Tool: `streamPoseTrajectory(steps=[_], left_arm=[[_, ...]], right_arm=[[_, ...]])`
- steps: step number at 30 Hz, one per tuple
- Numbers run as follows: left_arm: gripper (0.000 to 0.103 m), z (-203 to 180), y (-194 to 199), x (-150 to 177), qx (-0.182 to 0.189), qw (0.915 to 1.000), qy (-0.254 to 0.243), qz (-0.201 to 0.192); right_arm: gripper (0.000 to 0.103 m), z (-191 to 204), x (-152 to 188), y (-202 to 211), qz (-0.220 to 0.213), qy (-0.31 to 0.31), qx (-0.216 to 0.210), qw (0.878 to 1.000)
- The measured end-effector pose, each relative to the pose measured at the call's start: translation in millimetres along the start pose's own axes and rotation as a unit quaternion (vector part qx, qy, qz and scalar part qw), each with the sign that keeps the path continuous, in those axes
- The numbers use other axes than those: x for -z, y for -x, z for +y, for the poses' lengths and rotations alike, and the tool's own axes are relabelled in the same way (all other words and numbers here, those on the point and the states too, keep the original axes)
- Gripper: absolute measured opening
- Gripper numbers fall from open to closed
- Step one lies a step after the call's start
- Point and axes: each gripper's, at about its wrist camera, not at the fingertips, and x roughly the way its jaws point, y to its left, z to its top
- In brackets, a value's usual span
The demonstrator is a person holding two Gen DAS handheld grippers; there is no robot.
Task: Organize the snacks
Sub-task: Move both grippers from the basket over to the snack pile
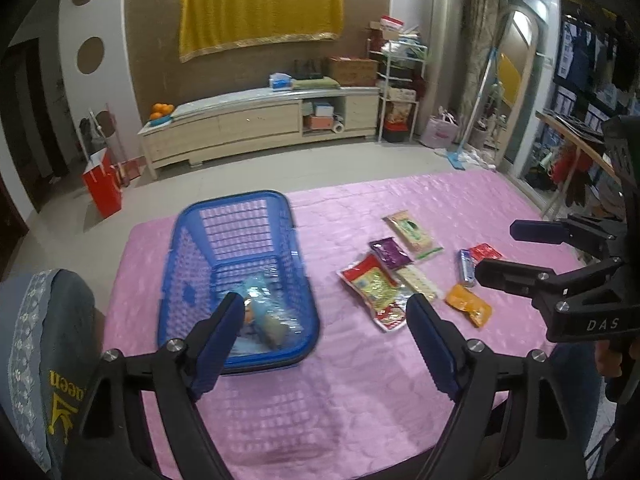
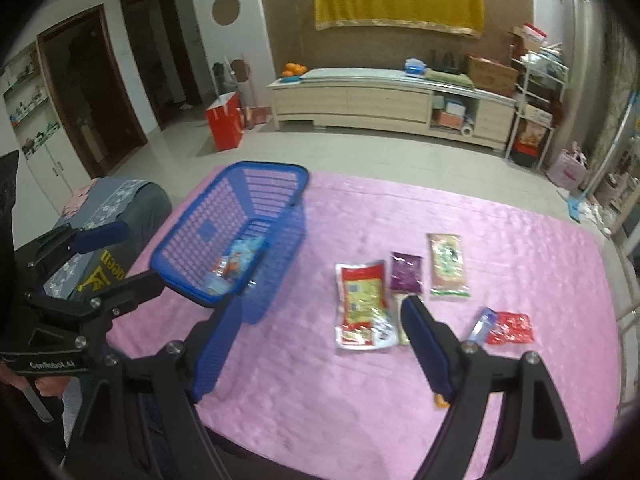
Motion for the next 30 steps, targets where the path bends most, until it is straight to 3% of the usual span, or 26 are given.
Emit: streamPoseTrajectory(steps=[12,30], left_arm=[[0.081,-57.8,-51.9,-9.1,0.031,0.9986,-0.017,0.039],[0.081,-73.1,-150.4,-1.5,0.031,0.9922,0.027,0.118]], right_arm=[[0.085,-68.9,21.0,-7.9,0.022,-0.031,0.030,0.999],[0.085,-125.8,36.0,-85.9,0.086,-0.038,0.031,0.995]])
